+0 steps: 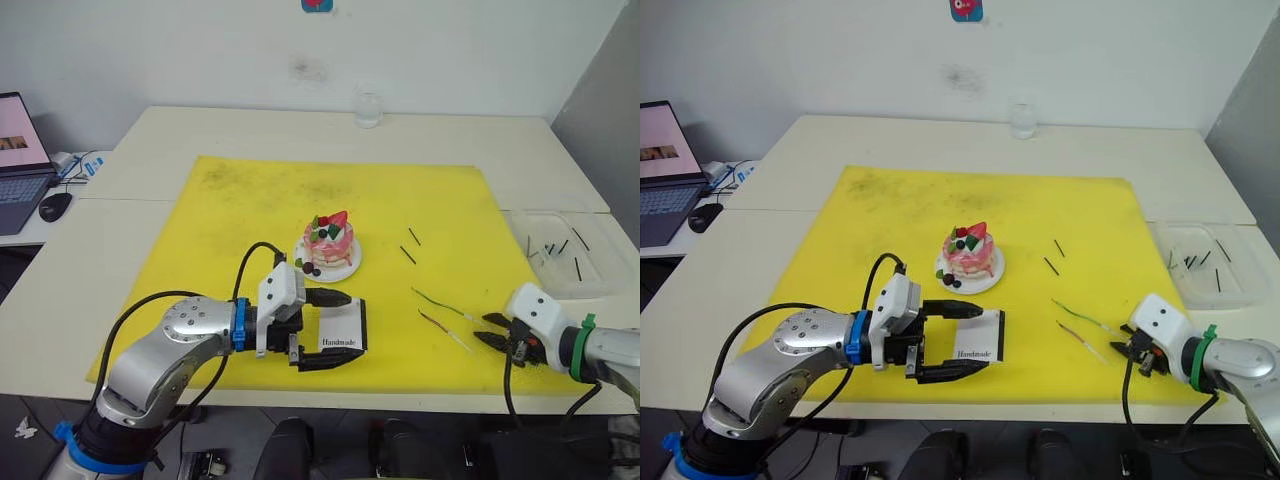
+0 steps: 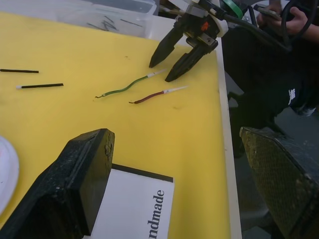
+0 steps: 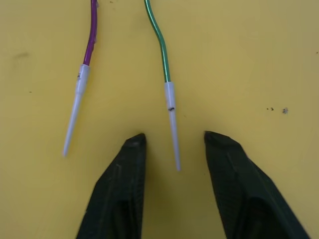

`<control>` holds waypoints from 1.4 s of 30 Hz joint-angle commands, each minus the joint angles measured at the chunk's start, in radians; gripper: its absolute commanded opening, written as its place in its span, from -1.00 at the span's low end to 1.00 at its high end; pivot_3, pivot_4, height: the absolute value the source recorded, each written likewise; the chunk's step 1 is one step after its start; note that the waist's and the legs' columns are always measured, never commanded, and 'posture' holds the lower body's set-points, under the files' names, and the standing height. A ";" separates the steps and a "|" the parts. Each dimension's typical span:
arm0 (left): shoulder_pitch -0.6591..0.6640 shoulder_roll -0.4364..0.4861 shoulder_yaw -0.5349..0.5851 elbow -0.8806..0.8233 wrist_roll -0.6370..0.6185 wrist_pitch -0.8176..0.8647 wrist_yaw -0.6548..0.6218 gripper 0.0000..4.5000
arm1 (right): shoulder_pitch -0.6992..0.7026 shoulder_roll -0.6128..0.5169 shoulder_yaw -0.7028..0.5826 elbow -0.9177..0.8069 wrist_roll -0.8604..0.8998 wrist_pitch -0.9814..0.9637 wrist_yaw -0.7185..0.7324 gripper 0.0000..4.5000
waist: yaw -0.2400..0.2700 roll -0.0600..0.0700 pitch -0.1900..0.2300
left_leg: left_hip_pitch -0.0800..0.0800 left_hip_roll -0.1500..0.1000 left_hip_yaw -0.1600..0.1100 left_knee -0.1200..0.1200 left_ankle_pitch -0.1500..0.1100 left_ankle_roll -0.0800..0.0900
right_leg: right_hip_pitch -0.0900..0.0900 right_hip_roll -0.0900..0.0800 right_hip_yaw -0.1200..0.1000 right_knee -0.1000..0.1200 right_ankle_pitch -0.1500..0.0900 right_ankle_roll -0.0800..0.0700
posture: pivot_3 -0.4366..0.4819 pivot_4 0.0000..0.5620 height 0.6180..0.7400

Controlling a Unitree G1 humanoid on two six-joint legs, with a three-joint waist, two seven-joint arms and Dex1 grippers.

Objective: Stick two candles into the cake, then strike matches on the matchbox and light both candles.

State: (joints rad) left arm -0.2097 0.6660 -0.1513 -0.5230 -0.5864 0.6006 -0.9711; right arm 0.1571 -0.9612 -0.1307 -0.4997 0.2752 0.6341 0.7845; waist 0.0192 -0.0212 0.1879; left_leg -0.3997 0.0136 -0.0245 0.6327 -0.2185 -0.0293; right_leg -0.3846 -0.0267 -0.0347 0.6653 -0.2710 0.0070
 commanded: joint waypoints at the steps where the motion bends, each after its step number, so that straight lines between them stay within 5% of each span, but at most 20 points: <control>1: -0.005 -0.003 0.000 -0.018 0.003 -0.016 0.002 1.00 | -0.009 0.002 -0.008 -0.008 -0.022 0.025 -0.026 -0.77 | 0.000 0.000 0.000 | 0.000 0.000 0.000 0.001 0.000 0.000 | 0.000 0.000 0.000 0.000 0.000 0.000 | -0.05 -0.47 1.00; 3: -0.003 -0.003 0.002 -0.017 0.002 -0.015 0.002 1.00 | -0.007 0.001 -0.023 -0.016 -0.011 0.049 -0.026 -0.99 | 0.000 0.000 0.000 | 0.000 0.000 0.000 0.002 0.000 0.000 | 0.001 0.000 0.000 0.000 0.001 0.000 | -0.05 -0.47 1.00; 18: -0.021 0.003 0.123 0.013 -0.180 0.211 0.086 1.00 | -0.063 0.068 -0.311 -0.120 0.311 0.232 0.026 -0.99 | 0.000 0.000 0.000 | 0.000 0.002 -0.001 0.002 0.000 0.000 | 0.001 0.003 0.000 0.000 0.001 0.001 | -0.05 -0.47 1.00; 25: -0.192 -0.215 0.262 0.110 -0.567 0.428 0.376 1.00 | -0.357 0.247 -0.306 -0.120 0.655 0.448 -0.174 -0.99 | -0.001 0.000 0.000 | -0.001 0.002 -0.002 0.004 0.000 0.000 | 0.001 0.003 0.000 0.000 0.002 0.001 | -0.05 -0.47 1.00; 31: -0.287 -0.363 0.248 0.169 -0.736 0.474 0.543 1.00 | -0.541 0.452 -0.251 -0.053 0.939 0.530 -0.424 -0.99 | -0.005 -0.001 0.000 | -0.002 0.001 -0.002 0.005 0.000 0.000 | 0.000 0.003 0.002 0.001 0.002 0.001 | -0.05 -0.47 1.00; 42: -0.314 -0.397 0.289 0.271 -0.991 0.466 0.702 1.00 | -0.526 0.392 -0.168 -0.037 1.330 0.489 -0.640 -0.99 | -0.015 0.000 0.000 | -0.003 0.001 -0.001 0.006 0.000 0.000 | 0.000 0.003 0.003 0.002 0.002 0.001 | -0.05 -0.47 1.00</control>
State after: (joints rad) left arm -0.5125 0.2697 0.1247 -0.2383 -1.5315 1.0794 -0.2798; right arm -0.3681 -0.5536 -0.3063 -0.5068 1.5405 1.1555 0.1642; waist 0.0038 -0.0216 0.1882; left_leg -0.4024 0.0142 -0.0257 0.6390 -0.2185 -0.0289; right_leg -0.3847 -0.0234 -0.0320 0.6675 -0.2688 0.0078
